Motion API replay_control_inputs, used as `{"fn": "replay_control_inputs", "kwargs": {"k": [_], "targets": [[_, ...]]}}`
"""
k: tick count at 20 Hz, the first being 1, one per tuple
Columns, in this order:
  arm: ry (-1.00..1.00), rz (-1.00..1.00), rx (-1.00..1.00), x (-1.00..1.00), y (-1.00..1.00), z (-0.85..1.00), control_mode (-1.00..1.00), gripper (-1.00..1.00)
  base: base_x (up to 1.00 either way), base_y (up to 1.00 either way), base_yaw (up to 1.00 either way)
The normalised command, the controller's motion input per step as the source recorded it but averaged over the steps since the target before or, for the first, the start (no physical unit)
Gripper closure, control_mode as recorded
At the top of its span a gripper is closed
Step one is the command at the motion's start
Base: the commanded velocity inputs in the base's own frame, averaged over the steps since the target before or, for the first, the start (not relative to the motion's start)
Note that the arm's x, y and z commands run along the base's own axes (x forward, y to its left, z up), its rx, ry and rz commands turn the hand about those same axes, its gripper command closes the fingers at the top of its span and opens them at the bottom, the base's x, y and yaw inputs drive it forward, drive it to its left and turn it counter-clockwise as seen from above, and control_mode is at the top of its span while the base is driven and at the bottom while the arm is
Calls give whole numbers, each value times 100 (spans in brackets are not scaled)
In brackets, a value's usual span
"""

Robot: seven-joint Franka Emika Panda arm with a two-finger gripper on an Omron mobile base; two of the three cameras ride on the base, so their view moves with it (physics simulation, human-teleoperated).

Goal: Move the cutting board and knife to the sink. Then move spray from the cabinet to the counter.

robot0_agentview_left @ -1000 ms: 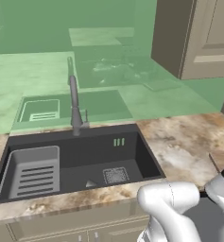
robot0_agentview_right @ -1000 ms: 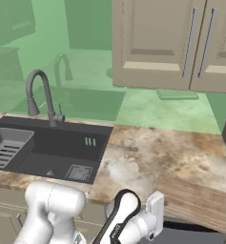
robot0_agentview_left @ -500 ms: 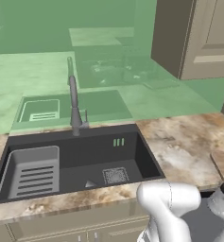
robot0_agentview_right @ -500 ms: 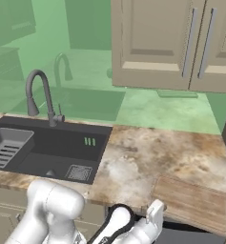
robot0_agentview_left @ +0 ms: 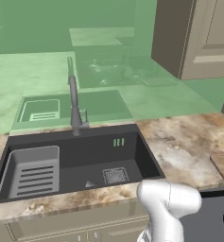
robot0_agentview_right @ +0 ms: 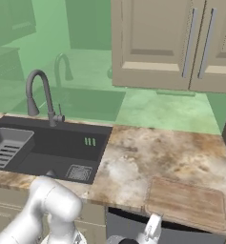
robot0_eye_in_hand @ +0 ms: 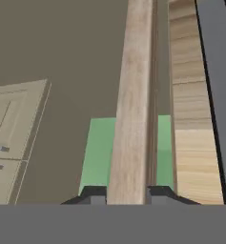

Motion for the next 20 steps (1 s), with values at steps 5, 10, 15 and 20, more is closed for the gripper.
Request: {"fn": "replay_control_inputs", "kwargs": {"k": [5, 10, 15, 20], "targets": [[-25, 10, -6, -59, 14, 100, -100, 100, 0, 0, 0], [-25, 9, -7, -55, 13, 100, -100, 100, 0, 0, 0], [-20, 10, -10, -55, 26, 100, -100, 100, 0, 0, 0], [-3, 13, -19, -43, 56, 91, -100, 100, 0, 0, 0]]}}
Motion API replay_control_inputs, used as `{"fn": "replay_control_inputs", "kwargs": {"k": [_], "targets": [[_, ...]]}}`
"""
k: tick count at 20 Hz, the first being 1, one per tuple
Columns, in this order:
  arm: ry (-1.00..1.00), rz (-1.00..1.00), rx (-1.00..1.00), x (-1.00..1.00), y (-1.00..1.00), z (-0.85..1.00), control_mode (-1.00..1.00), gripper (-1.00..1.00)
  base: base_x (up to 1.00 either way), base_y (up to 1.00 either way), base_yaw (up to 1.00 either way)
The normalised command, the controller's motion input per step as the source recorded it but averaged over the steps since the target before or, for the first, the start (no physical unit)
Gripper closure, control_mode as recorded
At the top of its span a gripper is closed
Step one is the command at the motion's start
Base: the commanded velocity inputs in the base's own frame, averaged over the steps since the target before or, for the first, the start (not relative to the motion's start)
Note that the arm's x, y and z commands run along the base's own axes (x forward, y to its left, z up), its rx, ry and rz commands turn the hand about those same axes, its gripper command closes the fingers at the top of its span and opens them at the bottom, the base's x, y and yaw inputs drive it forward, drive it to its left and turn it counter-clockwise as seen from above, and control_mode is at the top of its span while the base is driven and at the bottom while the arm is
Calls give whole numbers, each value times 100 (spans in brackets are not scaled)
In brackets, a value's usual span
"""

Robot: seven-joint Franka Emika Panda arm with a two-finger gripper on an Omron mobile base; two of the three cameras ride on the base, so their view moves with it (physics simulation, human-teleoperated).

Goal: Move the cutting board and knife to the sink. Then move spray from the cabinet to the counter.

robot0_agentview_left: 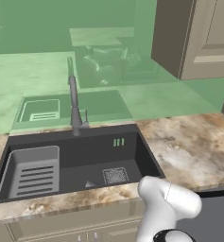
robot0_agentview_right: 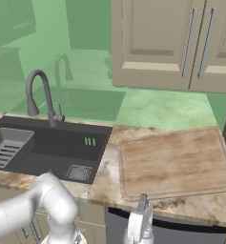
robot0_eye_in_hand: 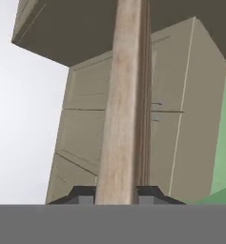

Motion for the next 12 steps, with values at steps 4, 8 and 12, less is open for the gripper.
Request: {"fn": "replay_control_inputs", "kwargs": {"k": [4, 8, 12], "targets": [[1, 13, -32, -36, 91, 86, -100, 100, 0, 0, 0], [8, 11, -41, -24, 100, 77, -100, 100, 0, 0, 0], [20, 9, -47, -7, 100, 68, -100, 100, 0, 0, 0]]}}
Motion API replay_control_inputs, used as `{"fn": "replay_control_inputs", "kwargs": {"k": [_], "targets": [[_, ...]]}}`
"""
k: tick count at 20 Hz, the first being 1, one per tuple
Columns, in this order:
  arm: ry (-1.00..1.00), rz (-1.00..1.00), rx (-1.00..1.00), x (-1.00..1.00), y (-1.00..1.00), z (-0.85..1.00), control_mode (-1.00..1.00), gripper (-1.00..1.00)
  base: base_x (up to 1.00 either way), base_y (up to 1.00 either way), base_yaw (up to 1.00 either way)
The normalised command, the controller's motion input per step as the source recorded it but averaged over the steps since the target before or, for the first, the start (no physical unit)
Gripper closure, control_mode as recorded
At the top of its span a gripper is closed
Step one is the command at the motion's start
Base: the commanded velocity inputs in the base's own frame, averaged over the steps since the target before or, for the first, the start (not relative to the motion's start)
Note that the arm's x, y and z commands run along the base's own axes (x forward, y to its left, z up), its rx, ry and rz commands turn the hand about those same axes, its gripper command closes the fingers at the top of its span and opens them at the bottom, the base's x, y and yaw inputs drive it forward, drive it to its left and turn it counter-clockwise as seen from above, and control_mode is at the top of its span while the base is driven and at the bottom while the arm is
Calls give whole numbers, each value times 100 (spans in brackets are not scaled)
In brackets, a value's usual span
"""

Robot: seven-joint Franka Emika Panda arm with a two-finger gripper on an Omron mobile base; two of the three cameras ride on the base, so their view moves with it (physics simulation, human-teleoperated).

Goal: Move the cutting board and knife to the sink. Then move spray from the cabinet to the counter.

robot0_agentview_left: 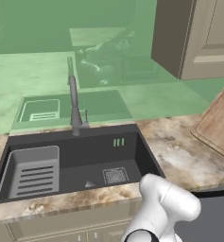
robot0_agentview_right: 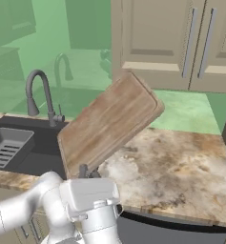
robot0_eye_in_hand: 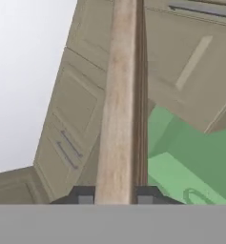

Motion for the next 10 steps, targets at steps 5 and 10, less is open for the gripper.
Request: {"fn": "replay_control_inputs", "kwargs": {"k": [5, 10], "targets": [[42, 1, -53, 11, 98, 48, -100, 100, 0, 0, 0], [61, 0, -56, 37, 91, 51, -100, 100, 0, 0, 0]]}}
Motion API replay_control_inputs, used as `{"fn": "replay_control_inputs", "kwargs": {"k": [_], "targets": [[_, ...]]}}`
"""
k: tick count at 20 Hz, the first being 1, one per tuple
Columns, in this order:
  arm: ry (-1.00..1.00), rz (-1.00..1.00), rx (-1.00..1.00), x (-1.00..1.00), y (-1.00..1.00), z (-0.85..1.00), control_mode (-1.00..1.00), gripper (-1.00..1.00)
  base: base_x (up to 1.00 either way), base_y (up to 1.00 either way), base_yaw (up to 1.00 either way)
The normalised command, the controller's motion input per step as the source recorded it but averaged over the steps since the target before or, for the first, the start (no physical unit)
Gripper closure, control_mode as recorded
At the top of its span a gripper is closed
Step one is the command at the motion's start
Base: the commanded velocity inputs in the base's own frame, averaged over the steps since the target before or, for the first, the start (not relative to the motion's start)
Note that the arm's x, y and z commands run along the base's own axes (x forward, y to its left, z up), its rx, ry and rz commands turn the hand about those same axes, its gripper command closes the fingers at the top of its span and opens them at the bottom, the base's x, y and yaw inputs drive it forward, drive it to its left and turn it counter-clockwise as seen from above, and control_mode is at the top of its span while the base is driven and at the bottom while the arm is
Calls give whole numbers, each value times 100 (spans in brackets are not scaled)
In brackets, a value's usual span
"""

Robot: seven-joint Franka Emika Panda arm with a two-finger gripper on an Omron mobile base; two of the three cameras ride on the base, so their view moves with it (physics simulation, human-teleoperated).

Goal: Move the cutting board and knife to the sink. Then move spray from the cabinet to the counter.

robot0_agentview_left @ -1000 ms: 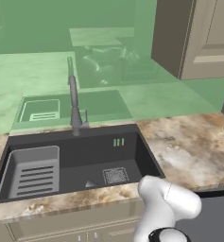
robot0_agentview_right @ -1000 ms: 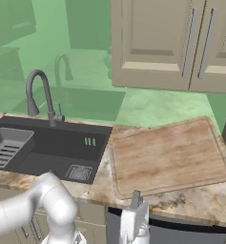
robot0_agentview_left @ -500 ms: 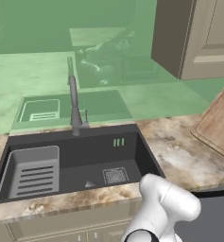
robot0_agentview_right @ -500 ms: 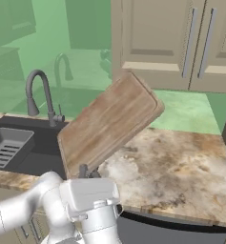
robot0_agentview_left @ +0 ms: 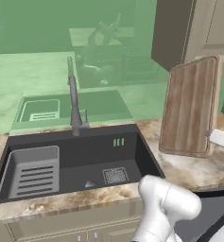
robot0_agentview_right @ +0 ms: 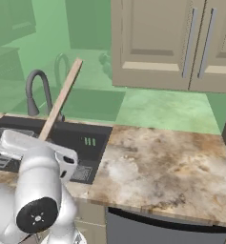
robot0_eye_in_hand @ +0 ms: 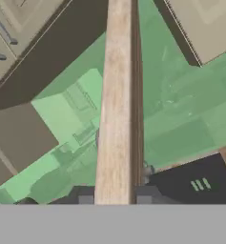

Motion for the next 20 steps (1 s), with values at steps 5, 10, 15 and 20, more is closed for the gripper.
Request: {"fn": "replay_control_inputs", "kwargs": {"k": [5, 10, 15, 20], "targets": [[70, 0, -56, 52, 81, 59, -100, 100, 0, 0, 0], [68, 1, -54, 51, 59, 42, -100, 100, 0, 0, 0], [54, 7, -42, 35, 16, -8, -100, 100, 0, 0, 0], [15, 0, -17, 3, 1, -60, -100, 100, 0, 0, 0]]}}
